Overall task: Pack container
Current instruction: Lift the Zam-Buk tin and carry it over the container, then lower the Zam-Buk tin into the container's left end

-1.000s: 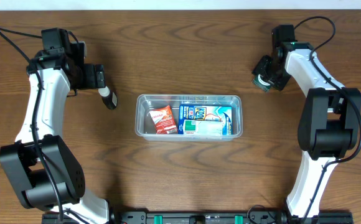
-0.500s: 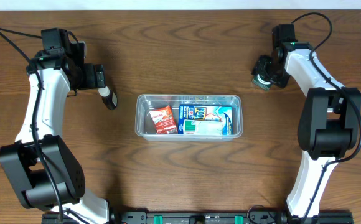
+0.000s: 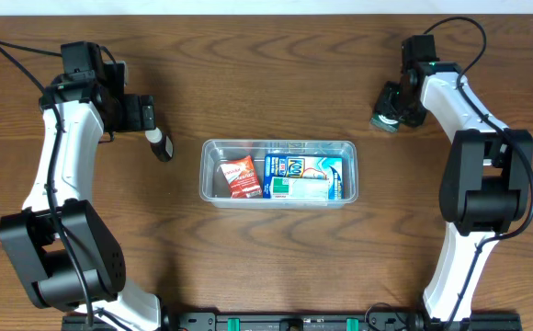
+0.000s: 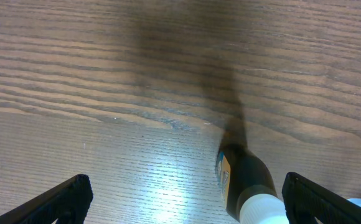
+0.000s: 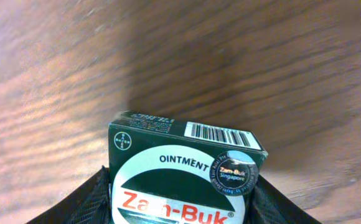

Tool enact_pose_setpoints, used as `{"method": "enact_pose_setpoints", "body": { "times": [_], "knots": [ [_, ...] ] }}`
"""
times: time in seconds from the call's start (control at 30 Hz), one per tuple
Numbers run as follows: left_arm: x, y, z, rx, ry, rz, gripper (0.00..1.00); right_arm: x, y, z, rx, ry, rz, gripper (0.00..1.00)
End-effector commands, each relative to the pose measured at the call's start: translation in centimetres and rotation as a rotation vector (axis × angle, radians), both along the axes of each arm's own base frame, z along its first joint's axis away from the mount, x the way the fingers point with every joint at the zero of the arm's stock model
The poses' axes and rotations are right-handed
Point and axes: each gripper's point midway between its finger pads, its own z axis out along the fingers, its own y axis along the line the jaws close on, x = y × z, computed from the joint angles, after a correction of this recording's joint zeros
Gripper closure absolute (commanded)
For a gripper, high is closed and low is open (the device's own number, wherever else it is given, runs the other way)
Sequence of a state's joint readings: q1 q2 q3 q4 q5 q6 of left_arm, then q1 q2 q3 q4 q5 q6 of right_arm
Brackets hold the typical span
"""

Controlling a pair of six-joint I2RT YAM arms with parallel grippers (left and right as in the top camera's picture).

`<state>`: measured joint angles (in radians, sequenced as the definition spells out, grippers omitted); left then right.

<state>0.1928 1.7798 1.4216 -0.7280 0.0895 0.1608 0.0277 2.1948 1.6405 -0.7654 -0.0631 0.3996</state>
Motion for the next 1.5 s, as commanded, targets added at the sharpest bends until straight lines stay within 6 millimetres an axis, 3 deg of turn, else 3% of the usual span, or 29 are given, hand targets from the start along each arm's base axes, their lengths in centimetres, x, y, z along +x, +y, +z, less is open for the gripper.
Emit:
{"method": "enact_pose_setpoints", "body": {
  "times": [0.0,0.2,0.37,0.47,0.6,0.7,0.83,1.07,1.27,1.47],
  "knots": [
    [-0.2,0.3,-0.6,0.007,0.018,0.01,0.02,1.2,3.1,2.2,0.128,-0.056,0.159,0.49],
    [-0.2,0.3,-0.6,0.007,0.018,0.01,0.02,1.7,8.4,10.1,0.39,-0.211,0.409,0.5],
    [-0.2,0.3,-0.6,0.007,0.018,0.009,0.02,0.8,10.5,16.5,0.484,-0.336,0.51,0.5],
    [-0.2,0.3,-0.6,0.007,0.018,0.01,0.02,-0.3,11.9,19.6,0.496,-0.391,0.575,0.49],
    [-0.2,0.3,-0.6,0.007,0.018,0.009,0.02,-2.3,15.3,21.5,0.504,-0.405,0.664,0.46],
    [-0.2,0.3,-0.6,0.007,0.018,0.01,0.02,-4.4,19.1,21.2,0.509,-0.37,0.759,0.46],
    [-0.2,0.3,-0.6,0.007,0.018,0.01,0.02,-7.0,23.6,19.1,0.438,-0.307,0.855,0.47],
    [-0.2,0.3,-0.6,0.007,0.018,0.01,0.02,-12.1,29.5,16.7,0.35,-0.227,0.988,0.47],
    [-0.2,0.3,-0.6,0.007,0.017,0.009,0.02,-15.2,31.5,14.3,0.277,-0.16,1.009,0.47],
    [-0.2,0.3,-0.6,0.007,0.018,0.009,0.02,-16.7,31.9,11.7,0.217,-0.125,1.0,0.48]
  ]
}}
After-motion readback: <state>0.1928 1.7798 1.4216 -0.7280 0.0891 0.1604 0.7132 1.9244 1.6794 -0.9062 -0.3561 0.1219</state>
